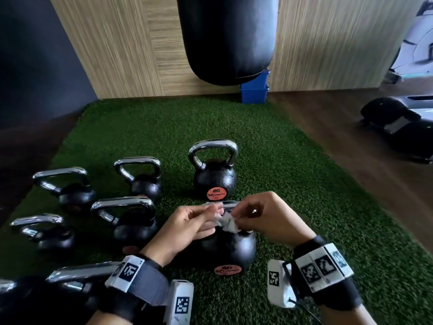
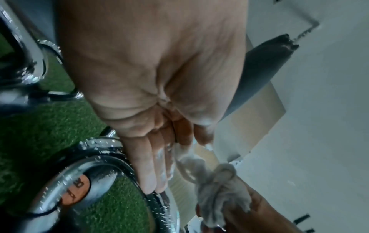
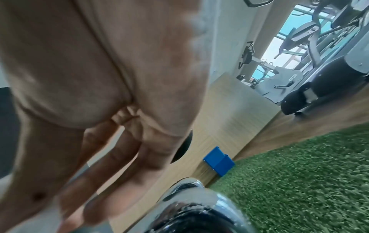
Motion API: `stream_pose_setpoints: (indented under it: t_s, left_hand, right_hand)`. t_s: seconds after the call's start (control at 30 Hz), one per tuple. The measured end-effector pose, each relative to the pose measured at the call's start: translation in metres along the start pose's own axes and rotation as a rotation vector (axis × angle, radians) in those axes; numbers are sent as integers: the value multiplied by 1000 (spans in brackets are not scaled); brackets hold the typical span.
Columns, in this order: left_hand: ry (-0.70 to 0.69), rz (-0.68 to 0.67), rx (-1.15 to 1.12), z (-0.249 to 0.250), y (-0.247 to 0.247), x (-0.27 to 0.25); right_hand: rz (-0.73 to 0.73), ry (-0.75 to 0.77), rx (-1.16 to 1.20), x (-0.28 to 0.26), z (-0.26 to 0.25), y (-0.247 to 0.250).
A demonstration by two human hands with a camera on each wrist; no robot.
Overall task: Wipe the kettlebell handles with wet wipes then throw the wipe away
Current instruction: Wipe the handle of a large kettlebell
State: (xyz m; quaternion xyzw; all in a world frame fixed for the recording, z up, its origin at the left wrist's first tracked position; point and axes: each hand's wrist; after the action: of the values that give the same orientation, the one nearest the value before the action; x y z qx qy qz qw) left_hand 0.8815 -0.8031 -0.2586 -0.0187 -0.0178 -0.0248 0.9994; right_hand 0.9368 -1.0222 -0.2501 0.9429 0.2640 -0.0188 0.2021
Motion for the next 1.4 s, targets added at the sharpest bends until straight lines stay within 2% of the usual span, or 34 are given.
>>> stream_pose_setpoints:
  t_s: [0.07, 0.2, 0.27, 0.4, 0.47, 0.53, 0.6, 0.67, 0.7, 0.8, 0.9, 1.07, 1.2, 1.33, 1.4]
  left_hand:
    - [5, 22, -77, 1, -7, 2]
    - [-21, 95, -152, -1, -6, 8]
    - [-55, 85, -175, -2, 1, 11]
    - [-152, 22, -67, -7, 14, 14]
    - [-223, 71, 25, -11, 16, 14]
    - [-305, 149, 133, -13, 16, 15]
    - [-395, 192, 282, -15, 14, 18]
    - [-456, 190, 401, -18, 9, 21]
    - [-477, 175, 455, -19, 6, 22]
    - [-566, 117, 714, -24, 0, 25]
    - [-628, 36, 956, -24, -9, 27]
    - [-625, 12, 1238, -25, -19, 20]
    - [-529, 162, 1171, -29, 3, 10]
    - [-518, 110, 1269, -31, 8, 5]
    - [-474, 149, 1223, -37, 8, 3]
  right_hand:
    - [135, 53, -16, 0, -9, -9]
    - [505, 93, -96, 2, -16, -29]
    - [584, 132, -136, 3, -17, -34]
    - [468, 115, -150, 5, 1, -18]
    - [502, 12, -139, 6, 26, -4]
    - [487, -179, -80, 11, 53, 2]
    - [305, -340, 58, 21, 76, -3]
    - [201, -386, 176, 35, 95, -16]
    - [229, -393, 176, 41, 102, -25]
    - [455, -447, 48, 49, 119, -44]
    - [509, -427, 96, 48, 131, -47]
    - [451, -420, 85, 45, 137, -44]
    - [445, -427, 27, 43, 137, -45]
    - [430, -461, 25, 47, 136, -43]
    - [427, -458, 35, 47, 137, -43]
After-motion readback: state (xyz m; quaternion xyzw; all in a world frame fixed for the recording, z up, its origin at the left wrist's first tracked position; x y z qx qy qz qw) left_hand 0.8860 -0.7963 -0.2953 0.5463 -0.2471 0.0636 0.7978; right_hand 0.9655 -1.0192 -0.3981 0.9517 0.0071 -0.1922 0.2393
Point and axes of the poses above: each hand's wrist, its own x-axis towards the middle knuckle, its own y-axis out of the back of the hand, z = x × y, and after that the axes turned 15 degrees about -y, right-handed
